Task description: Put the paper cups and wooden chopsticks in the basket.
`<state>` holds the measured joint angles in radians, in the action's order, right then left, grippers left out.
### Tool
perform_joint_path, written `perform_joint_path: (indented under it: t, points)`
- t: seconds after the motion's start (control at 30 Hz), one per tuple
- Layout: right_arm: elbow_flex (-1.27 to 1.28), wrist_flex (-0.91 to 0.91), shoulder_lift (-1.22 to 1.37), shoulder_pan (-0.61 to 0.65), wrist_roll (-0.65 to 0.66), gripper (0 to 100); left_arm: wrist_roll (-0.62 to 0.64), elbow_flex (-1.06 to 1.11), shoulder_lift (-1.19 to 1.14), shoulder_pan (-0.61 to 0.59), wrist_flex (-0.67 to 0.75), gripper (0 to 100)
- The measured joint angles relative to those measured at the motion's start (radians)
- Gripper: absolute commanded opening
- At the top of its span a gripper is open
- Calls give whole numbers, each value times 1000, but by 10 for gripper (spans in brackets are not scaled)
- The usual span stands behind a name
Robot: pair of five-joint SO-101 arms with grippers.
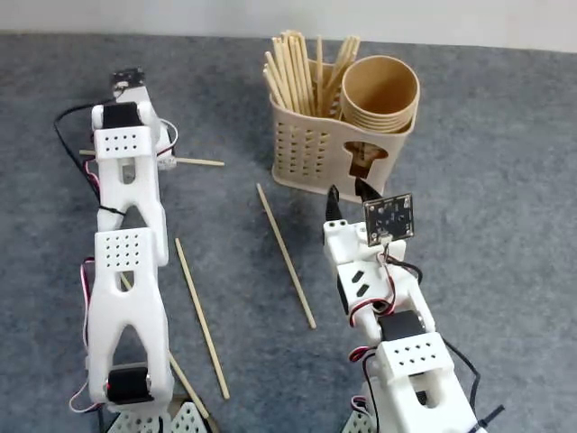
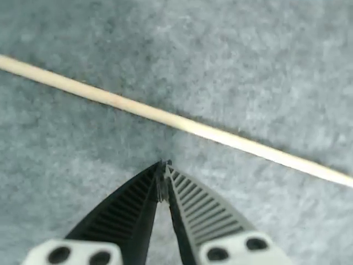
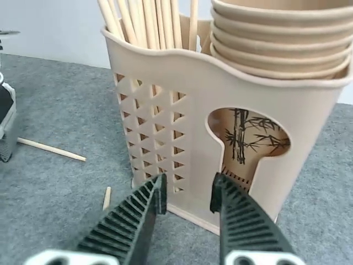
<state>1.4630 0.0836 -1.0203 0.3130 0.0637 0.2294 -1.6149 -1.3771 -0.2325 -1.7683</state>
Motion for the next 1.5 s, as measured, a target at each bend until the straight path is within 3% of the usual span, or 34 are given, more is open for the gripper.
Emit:
perform_joint_path:
  t: [0.33, 0.63, 0.83, 0.93, 1.17, 1.33, 1.5]
  points:
    - [0, 0, 0, 0, 3, 145, -107, 0, 172, 0, 3, 11]
    - [0, 0, 0, 0, 3, 145, -110, 0, 68, 2, 318, 11]
    - [0, 0, 0, 0, 3, 145, -115, 0, -72, 3, 373, 7]
    - [0, 0, 0, 0, 3, 145, -117, -12, -77, 5, 324, 10]
    - [0, 0, 0, 0, 3, 145, -226, 8, -6, 23, 15, 7]
    - [0, 0, 0, 0, 3, 145, -245, 219, 115, 25, -6, 7]
    - [0, 0, 0, 0, 3, 145, -244, 577, 318, 68, -12, 7]
